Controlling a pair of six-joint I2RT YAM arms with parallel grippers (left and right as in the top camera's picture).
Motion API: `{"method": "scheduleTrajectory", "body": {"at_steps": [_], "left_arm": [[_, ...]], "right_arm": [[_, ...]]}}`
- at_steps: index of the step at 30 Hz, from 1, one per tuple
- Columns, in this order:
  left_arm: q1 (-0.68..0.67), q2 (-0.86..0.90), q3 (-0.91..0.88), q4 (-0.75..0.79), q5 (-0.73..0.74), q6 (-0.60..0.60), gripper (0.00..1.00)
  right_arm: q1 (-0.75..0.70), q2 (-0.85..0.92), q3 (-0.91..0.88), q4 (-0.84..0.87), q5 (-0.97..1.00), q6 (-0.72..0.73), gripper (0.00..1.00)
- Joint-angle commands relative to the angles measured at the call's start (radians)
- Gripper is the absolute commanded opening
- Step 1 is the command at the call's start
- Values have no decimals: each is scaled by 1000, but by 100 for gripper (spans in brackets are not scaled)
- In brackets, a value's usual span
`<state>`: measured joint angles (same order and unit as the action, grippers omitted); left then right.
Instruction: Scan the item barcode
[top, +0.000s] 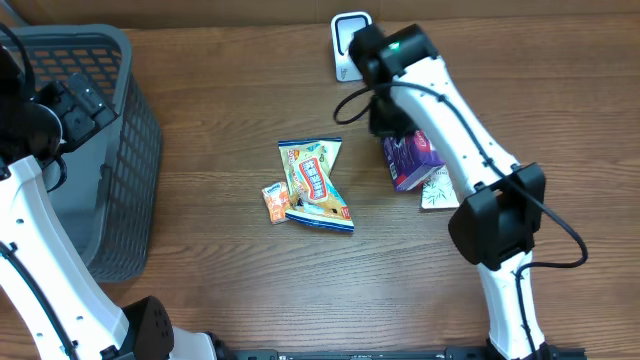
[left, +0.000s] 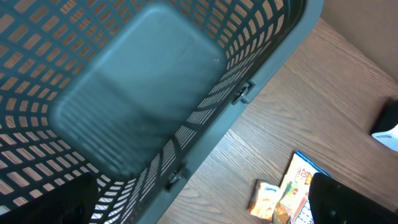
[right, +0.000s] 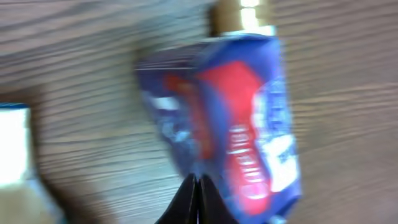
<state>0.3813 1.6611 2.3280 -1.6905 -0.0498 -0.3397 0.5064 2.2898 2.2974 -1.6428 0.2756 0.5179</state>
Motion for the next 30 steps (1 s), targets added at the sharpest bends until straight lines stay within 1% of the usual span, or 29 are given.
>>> {"method": "scheduleTrajectory", "body": {"at_steps": [1,4,7,8,11,13,15,16,17,18,19,21,22,24,27,30], "left_arm": [[0,7,-7,1,-10,15,100],[0,7,-7,1,-10,15,100],[0,7,-7,1,-10,15,100],[0,7,-7,1,-10,15,100],[0,7,-7,1,-10,15,100],[0,7,-7,1,-10,15,100],[0,7,-7,1,-10,15,100],[0,7,-7,1,-10,15,100],[0,7,-7,1,-10,15,100],[0,7,-7,1,-10,15,100],[0,7,-7,1,-10,15,100],[0,7,-7,1,-10,15,100],[0,7,-7,1,-10,15,100],[0,7,-7,1,-10,15,100],[0,7,-7,1,-10,15,100],[0,7,-7,1,-10,15,100]], "right_arm": [[71,12,19,47,-69,33,4],[113,18,19,99,-146,33,4],[128,12,36,96,-86,32,4],[121,7,51,76,-37,32,4],[70,-10,76,36,29,32,5],[-15,-23,77,19,34,32,7],[-127,-23,77,-3,-31,16,21],[-204,-21,76,-5,-135,-66,34],[-271,-21,76,-6,-249,-157,35],[-318,-21,76,-7,-324,-215,35],[-360,-21,76,-11,-378,-258,32],[-439,-21,76,-32,-427,-292,24],[-481,-21,76,-48,-428,-291,15],[-536,-21,60,-49,-444,-291,4],[-565,-21,3,-34,-468,-291,4],[-538,-21,-97,27,-484,-291,4]]}}
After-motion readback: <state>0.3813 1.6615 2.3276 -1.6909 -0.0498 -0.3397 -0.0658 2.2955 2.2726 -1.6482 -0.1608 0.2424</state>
